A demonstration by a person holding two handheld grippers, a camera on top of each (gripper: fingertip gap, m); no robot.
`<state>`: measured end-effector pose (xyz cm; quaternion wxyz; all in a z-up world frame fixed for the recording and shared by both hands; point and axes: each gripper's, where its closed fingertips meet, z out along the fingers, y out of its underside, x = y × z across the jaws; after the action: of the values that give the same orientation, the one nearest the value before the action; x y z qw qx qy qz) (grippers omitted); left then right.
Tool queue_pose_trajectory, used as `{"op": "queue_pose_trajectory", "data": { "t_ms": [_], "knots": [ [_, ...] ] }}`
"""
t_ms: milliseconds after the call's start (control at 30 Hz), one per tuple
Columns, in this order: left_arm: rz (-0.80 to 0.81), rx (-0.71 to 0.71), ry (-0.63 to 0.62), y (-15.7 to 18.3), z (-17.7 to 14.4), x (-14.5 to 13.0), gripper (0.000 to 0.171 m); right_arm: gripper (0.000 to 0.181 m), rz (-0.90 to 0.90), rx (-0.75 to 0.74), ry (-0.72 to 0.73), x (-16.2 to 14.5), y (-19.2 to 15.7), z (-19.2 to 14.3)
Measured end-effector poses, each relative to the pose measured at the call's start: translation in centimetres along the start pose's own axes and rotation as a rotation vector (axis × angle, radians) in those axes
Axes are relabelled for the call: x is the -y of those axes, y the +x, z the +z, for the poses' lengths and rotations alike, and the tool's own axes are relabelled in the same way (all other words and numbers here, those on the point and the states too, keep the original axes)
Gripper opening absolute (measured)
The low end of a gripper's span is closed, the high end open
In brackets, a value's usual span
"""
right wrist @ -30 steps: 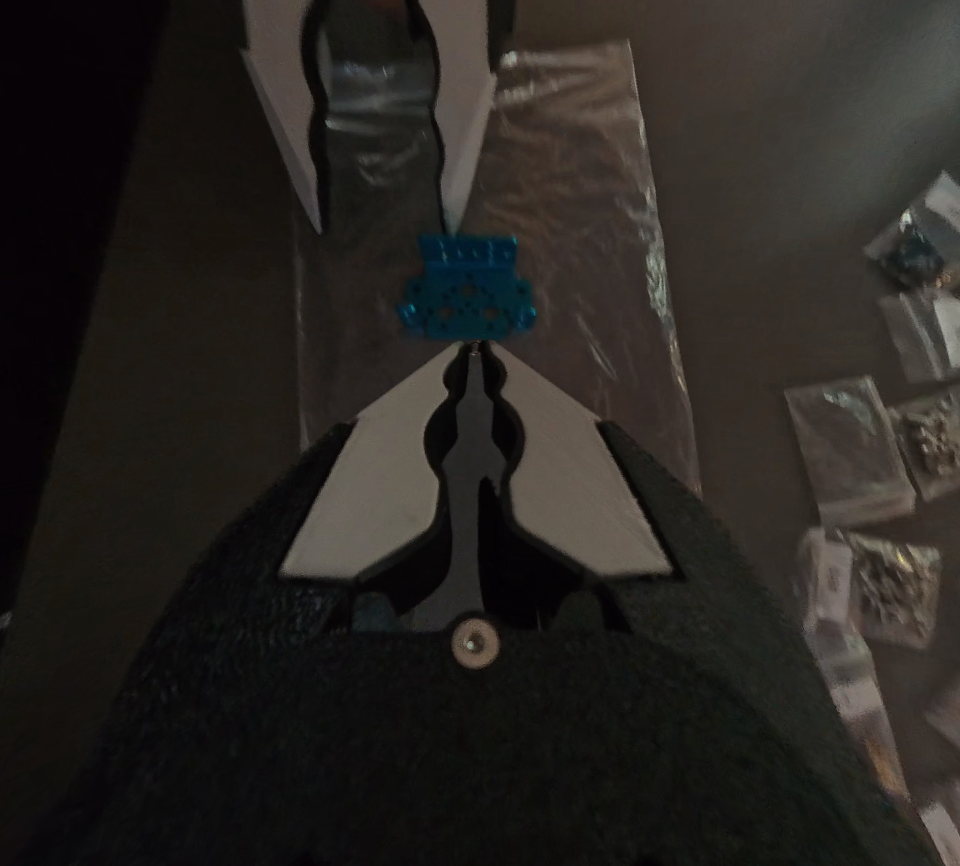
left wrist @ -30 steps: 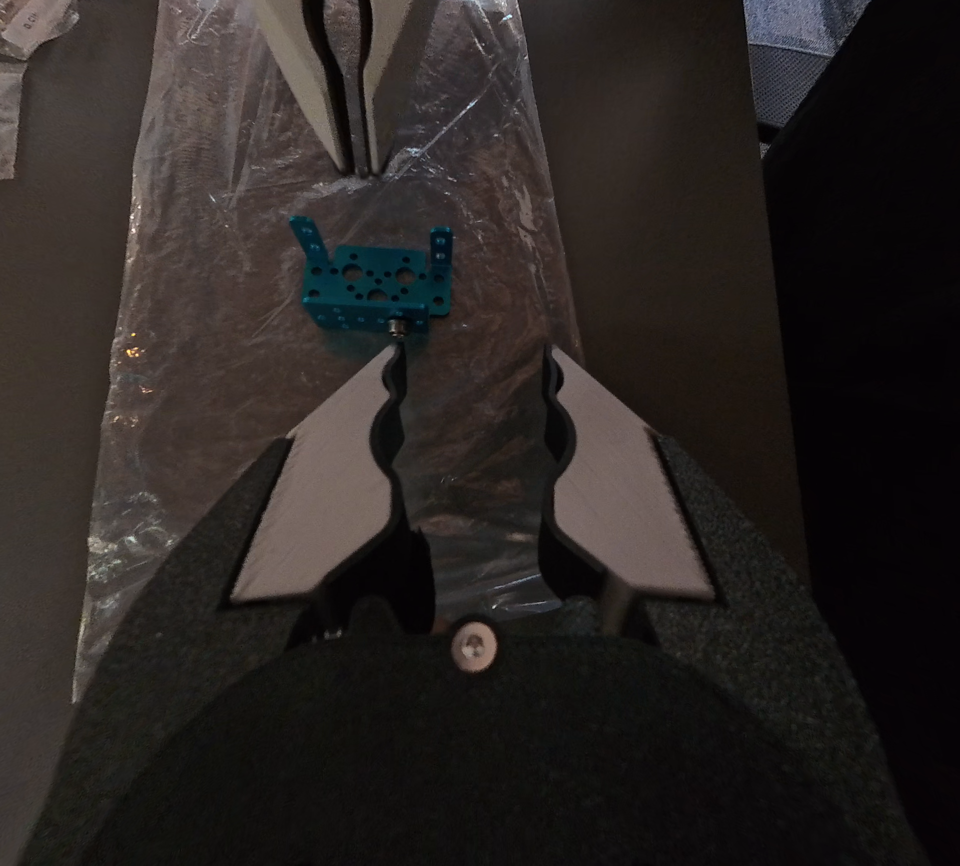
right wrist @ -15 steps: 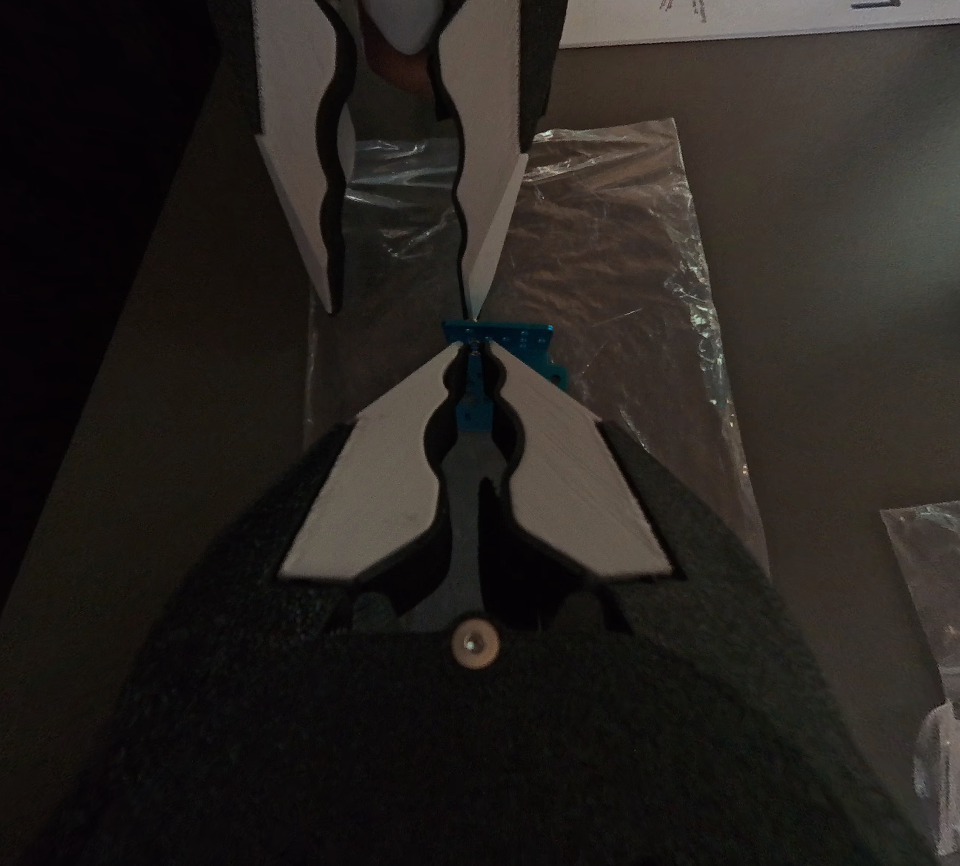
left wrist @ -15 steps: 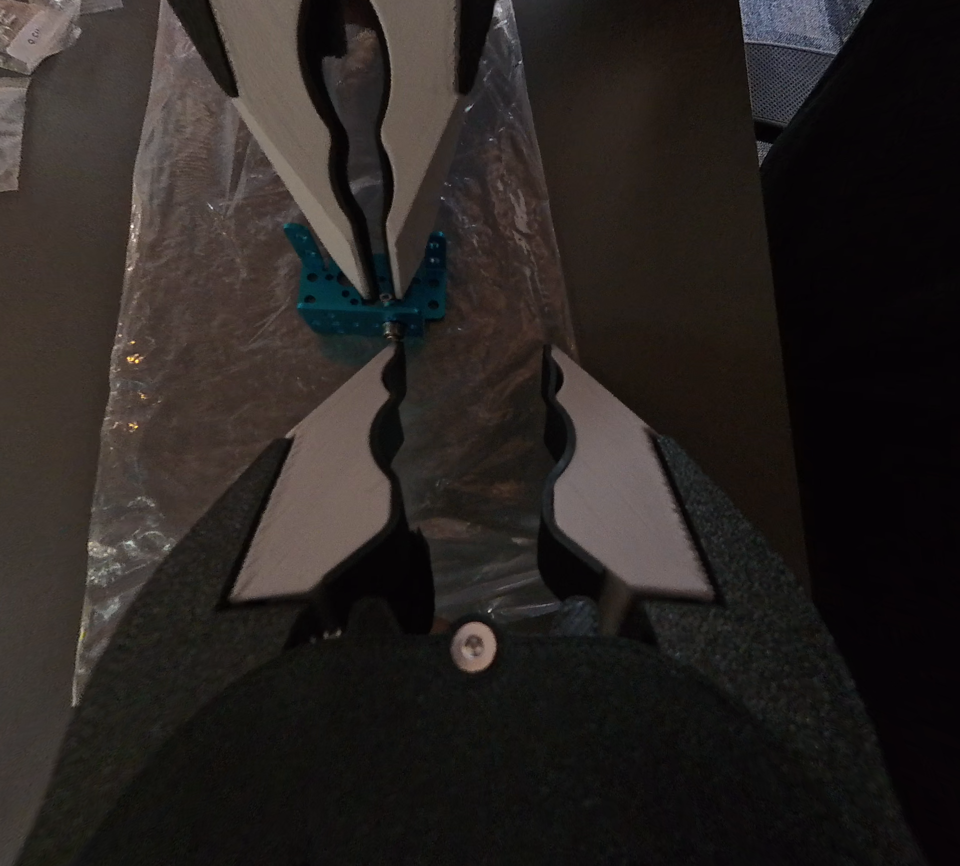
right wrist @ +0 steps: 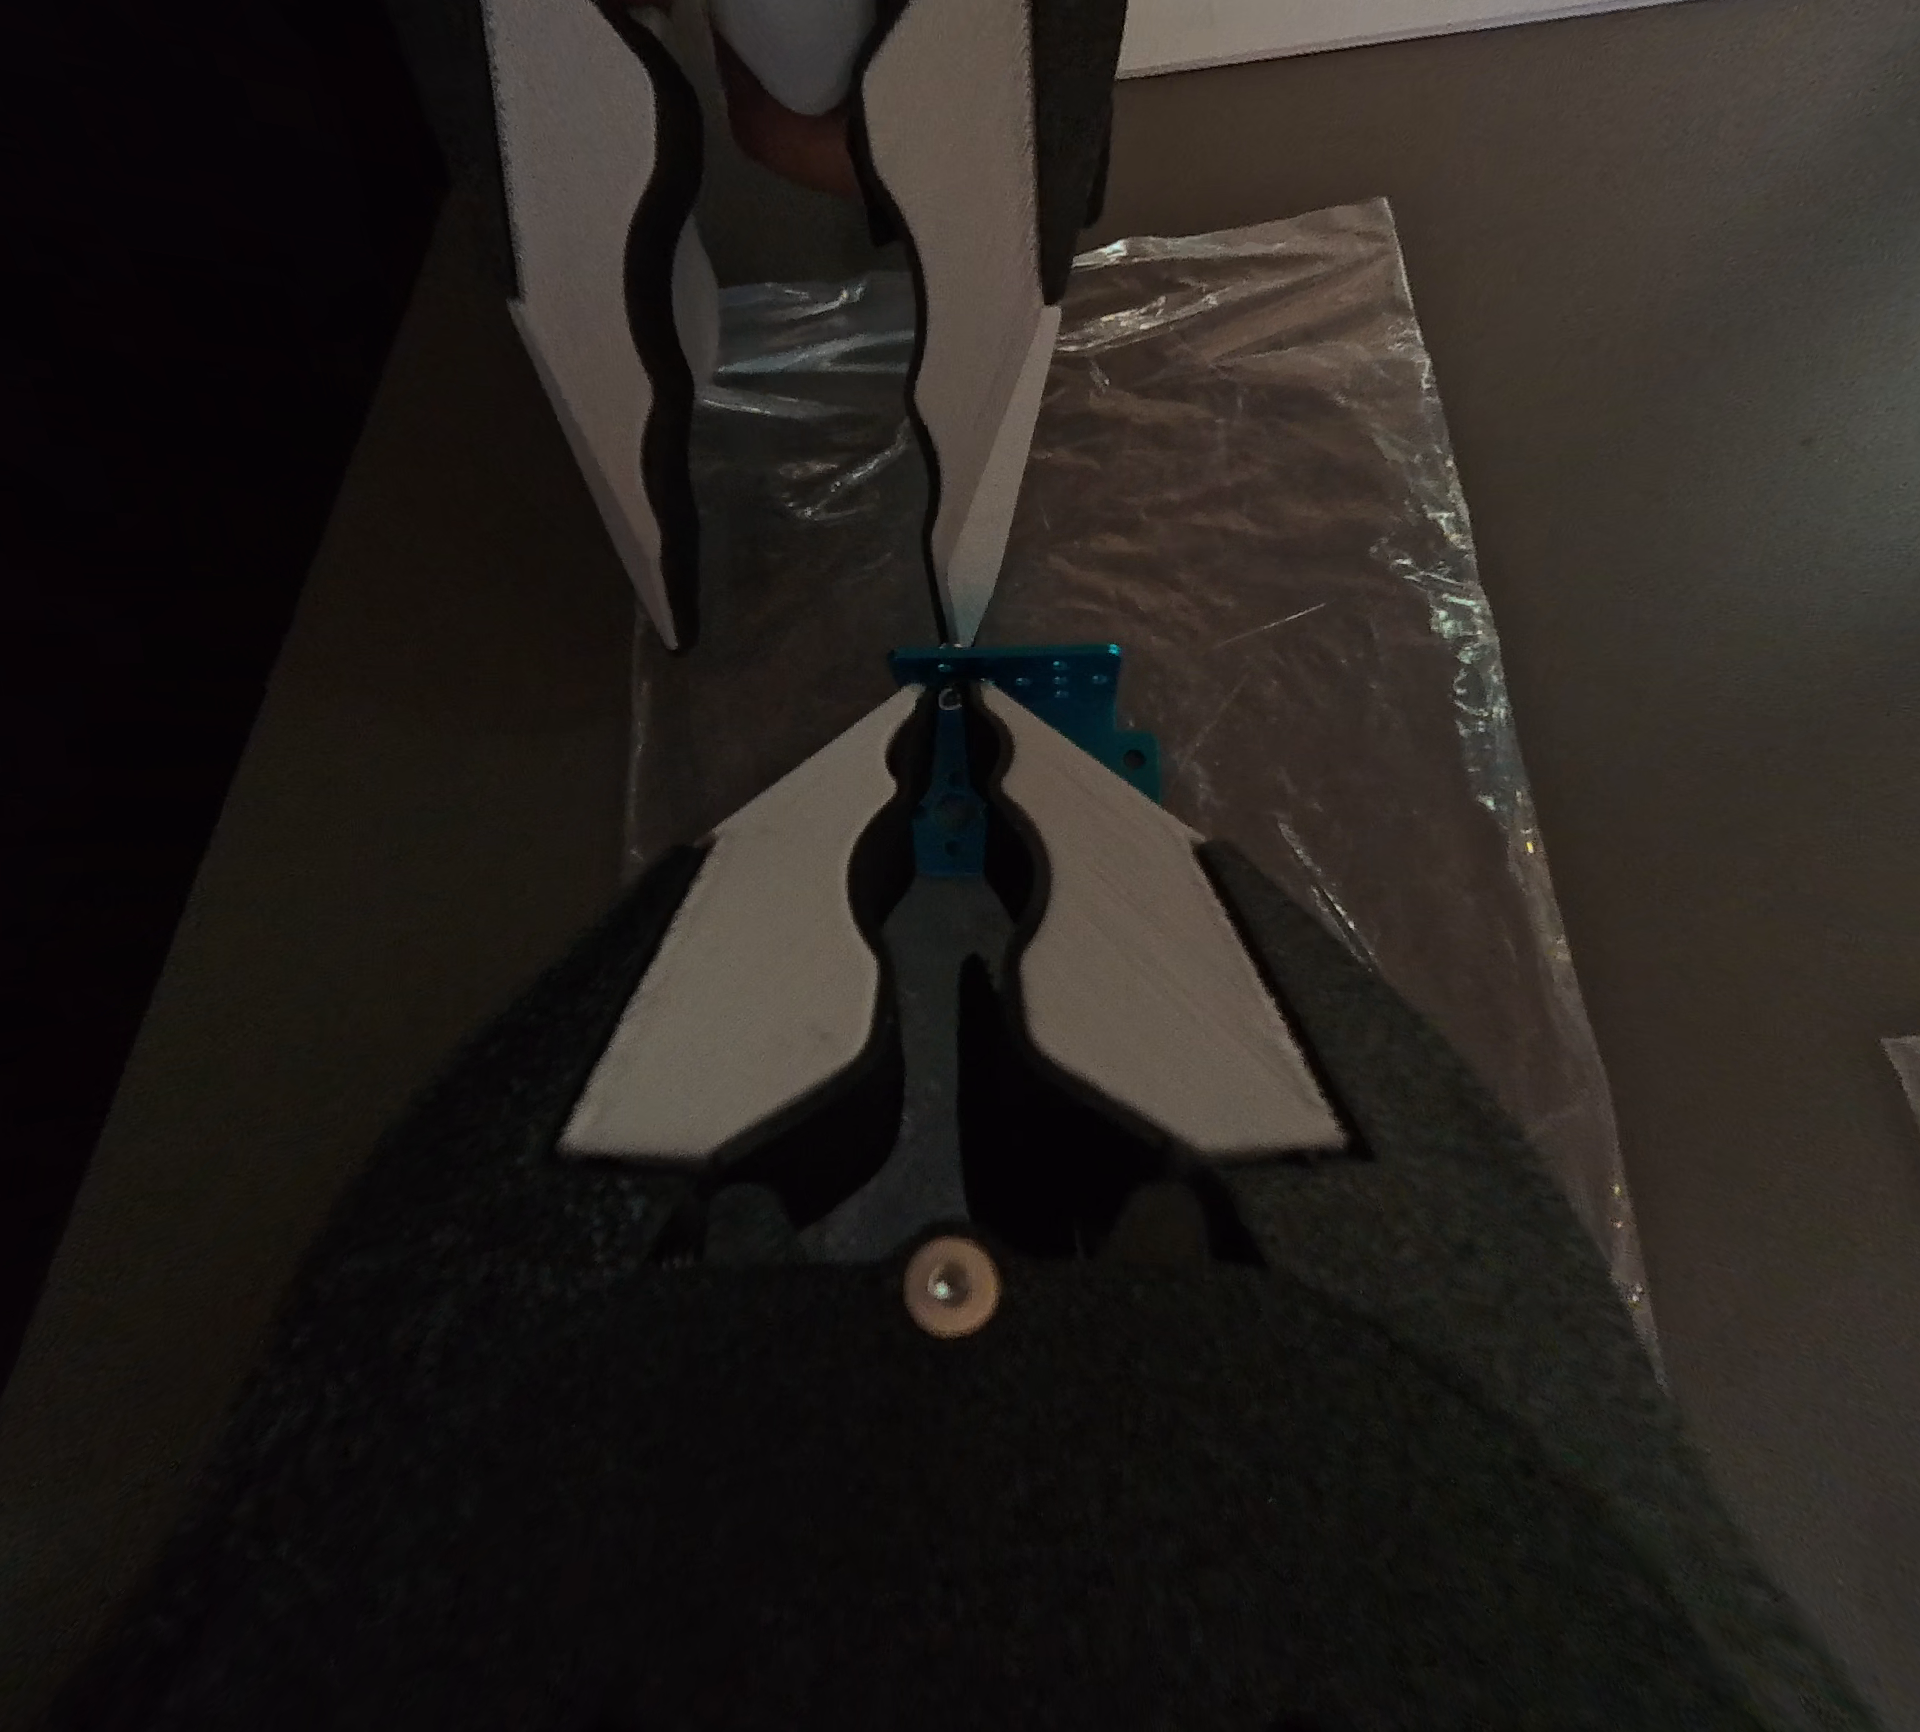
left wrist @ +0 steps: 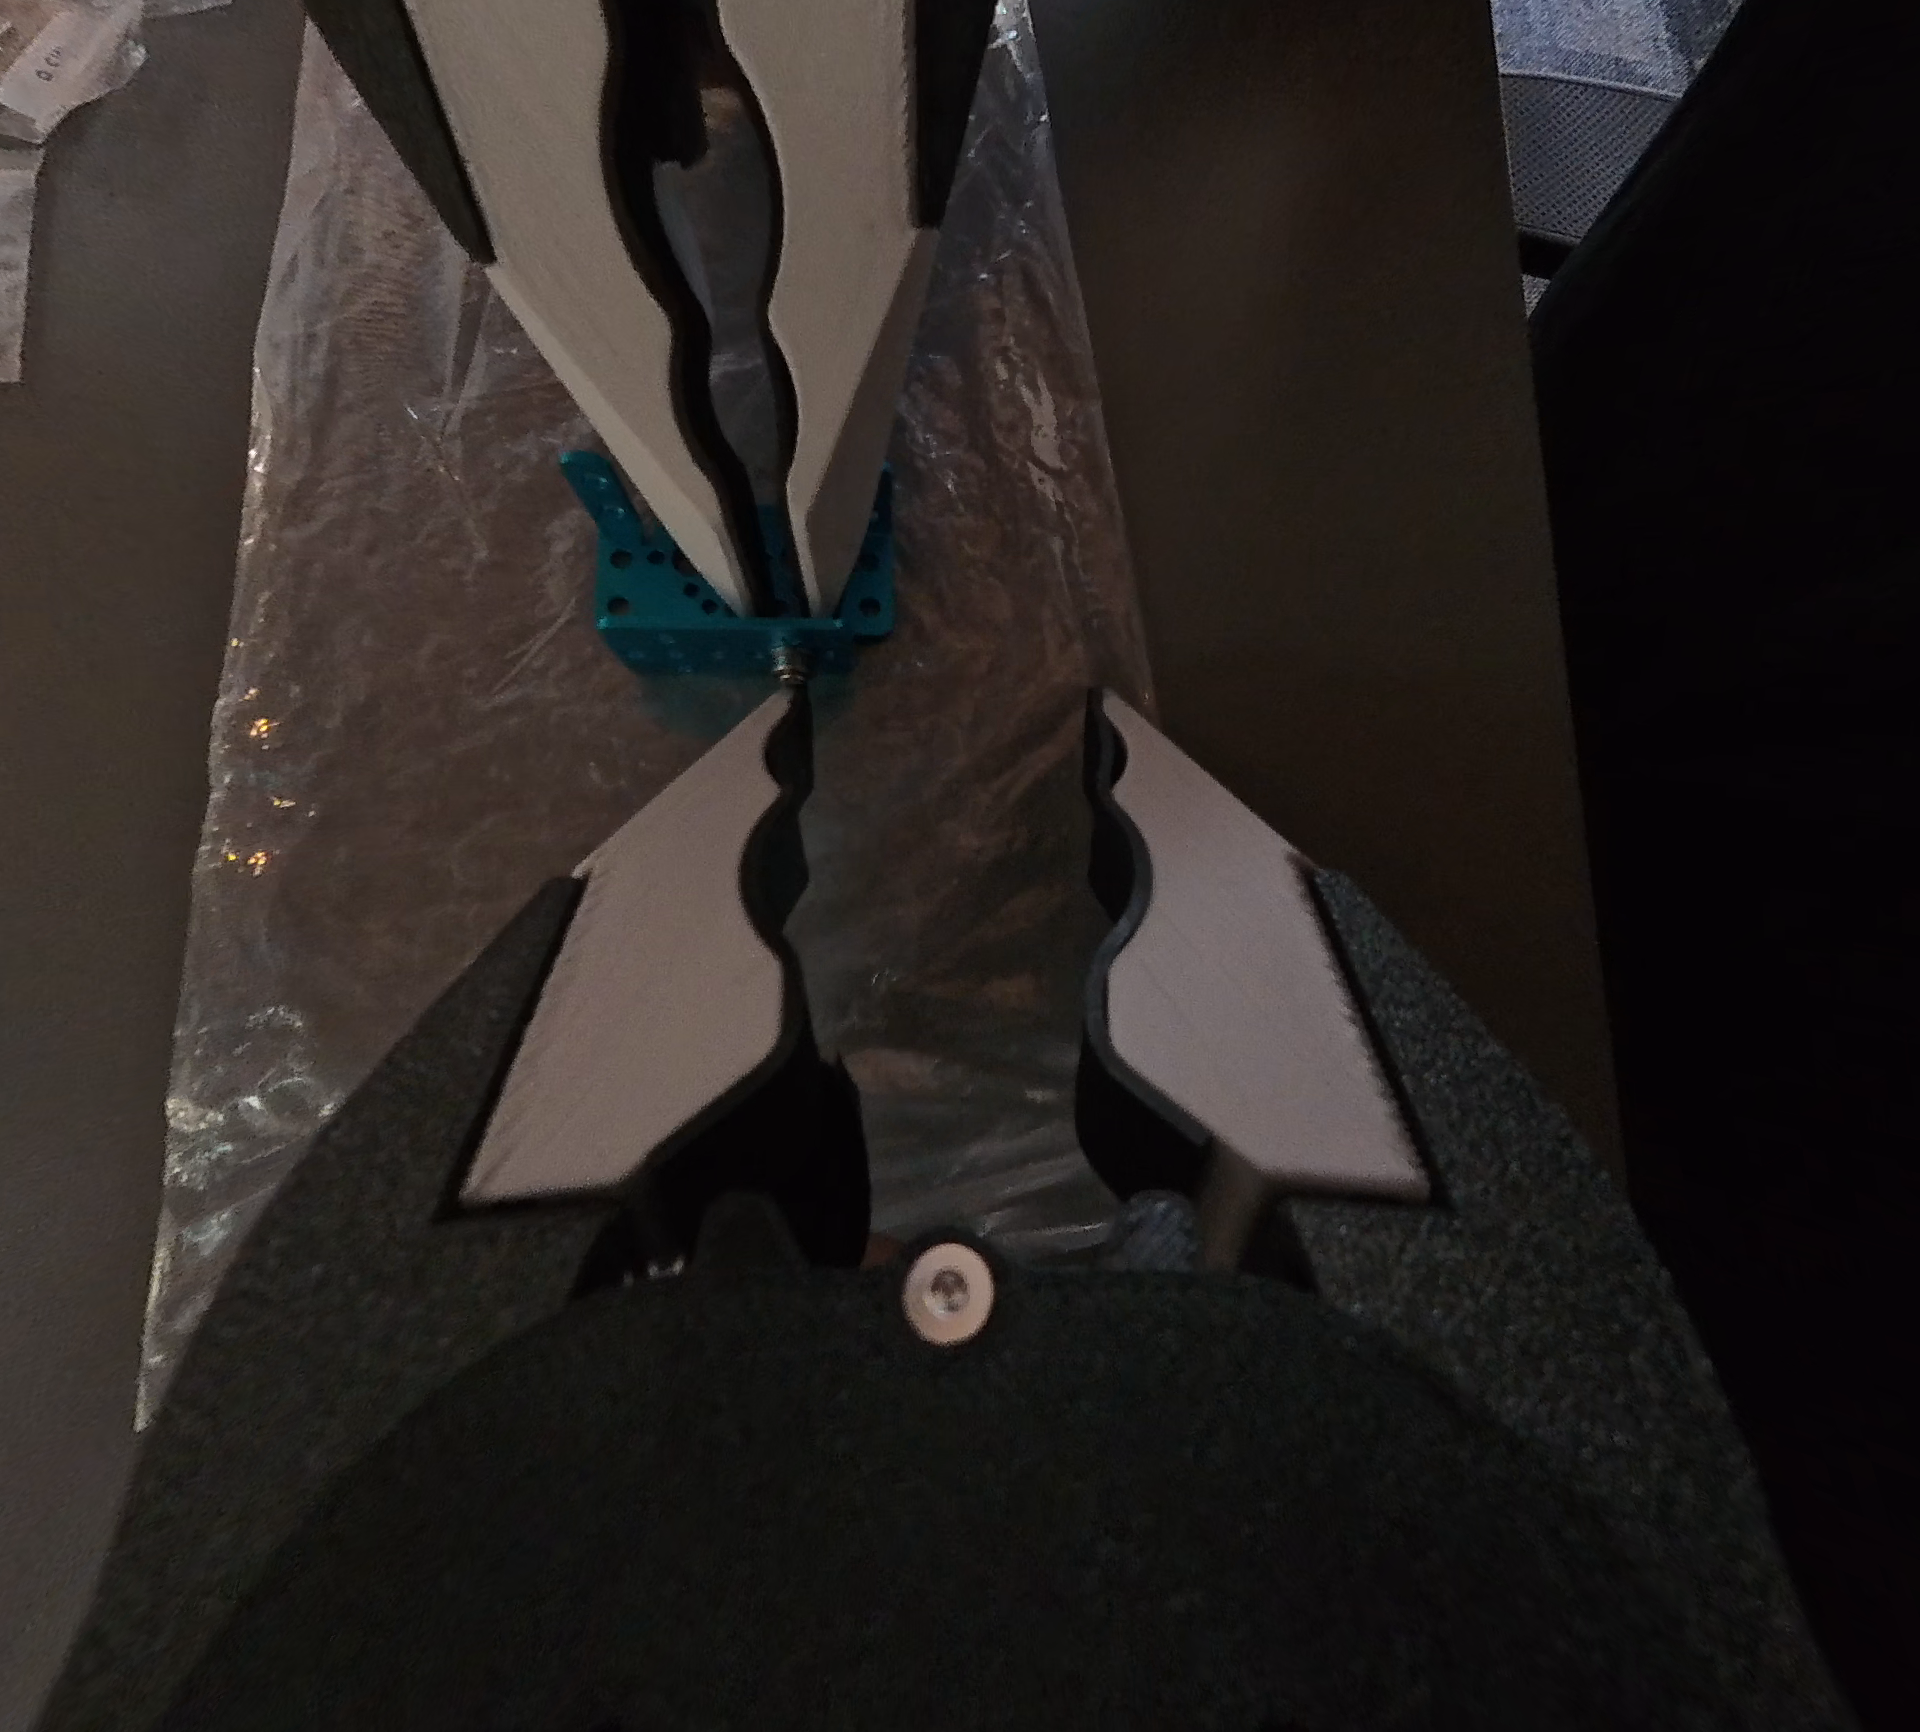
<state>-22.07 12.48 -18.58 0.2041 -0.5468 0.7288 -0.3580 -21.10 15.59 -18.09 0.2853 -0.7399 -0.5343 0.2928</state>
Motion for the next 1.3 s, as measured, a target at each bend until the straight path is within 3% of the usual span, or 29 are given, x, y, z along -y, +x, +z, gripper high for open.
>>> {"op": "queue_pose_trajectory", "data": {
  "t_ms": [733,1000,1300],
  "knots": [
    [0.010,-0.001,-0.005,0.1,0.2,0.0,0.052,0.007,0.031,0.034,-0.007,-0.3,-0.4,-0.2],
    [0.017,0.002,-0.001,0.1,0.1,0.1,0.051,0.008,-0.013,-0.036,-0.014,-0.4,0.5,-1.9],
    [0.022,0.006,0.001,0.1,0.1,0.1,0.051,0.010,-0.073,-0.056,-0.157,-1.3,0.2,-0.1]
  ]
}}
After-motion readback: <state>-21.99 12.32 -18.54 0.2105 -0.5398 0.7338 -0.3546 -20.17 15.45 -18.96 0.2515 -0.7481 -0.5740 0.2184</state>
